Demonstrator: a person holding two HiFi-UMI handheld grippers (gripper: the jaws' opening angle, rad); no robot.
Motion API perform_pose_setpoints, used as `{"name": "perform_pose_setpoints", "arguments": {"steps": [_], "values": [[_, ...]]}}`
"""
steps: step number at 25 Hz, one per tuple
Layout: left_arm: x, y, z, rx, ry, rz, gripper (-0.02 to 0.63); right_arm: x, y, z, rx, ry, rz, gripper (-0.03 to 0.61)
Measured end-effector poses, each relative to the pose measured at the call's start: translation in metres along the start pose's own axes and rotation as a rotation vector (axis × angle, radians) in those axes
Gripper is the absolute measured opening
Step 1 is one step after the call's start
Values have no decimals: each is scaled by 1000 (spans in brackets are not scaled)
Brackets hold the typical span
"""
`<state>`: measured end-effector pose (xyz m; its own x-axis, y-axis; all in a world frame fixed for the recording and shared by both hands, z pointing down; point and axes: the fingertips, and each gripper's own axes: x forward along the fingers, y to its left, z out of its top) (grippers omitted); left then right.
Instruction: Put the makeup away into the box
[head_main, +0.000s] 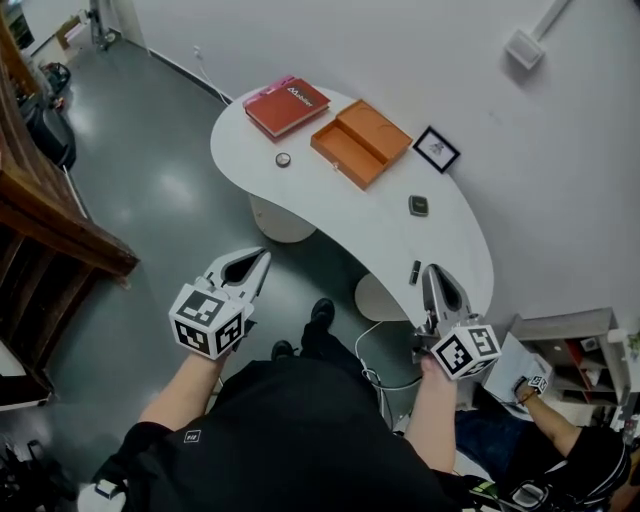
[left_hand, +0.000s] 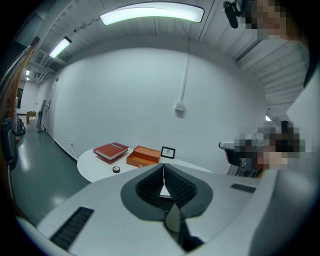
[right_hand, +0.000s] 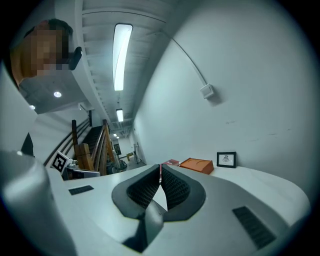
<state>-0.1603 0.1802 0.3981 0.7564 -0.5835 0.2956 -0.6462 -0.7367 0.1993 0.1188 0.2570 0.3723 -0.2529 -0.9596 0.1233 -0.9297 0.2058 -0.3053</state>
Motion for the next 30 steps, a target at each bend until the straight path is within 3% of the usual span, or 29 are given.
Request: {"name": "perform_pose_setpoints", "arguments": {"steps": [5,12,19,22,26,30], "values": [[35,2,8,18,18,3,15,17,-40,2,30,-11,-19,37],[125,-5,41,75,66,-18,14,53,-124,10,96,-35,-40,37],[220,-18,66,114,124,-31,15,104,-205,-8,165,34,-20,37],[249,-26,60,146,164,-47,14,109,-248,-30,217,54,-77,37],[275,-27,53,206,225,-55,15,107,-276,-15,263,-27,-118,38],[295,-31,55,232,230,-84,14,91,-284,-41,229,50,-187,38]]}}
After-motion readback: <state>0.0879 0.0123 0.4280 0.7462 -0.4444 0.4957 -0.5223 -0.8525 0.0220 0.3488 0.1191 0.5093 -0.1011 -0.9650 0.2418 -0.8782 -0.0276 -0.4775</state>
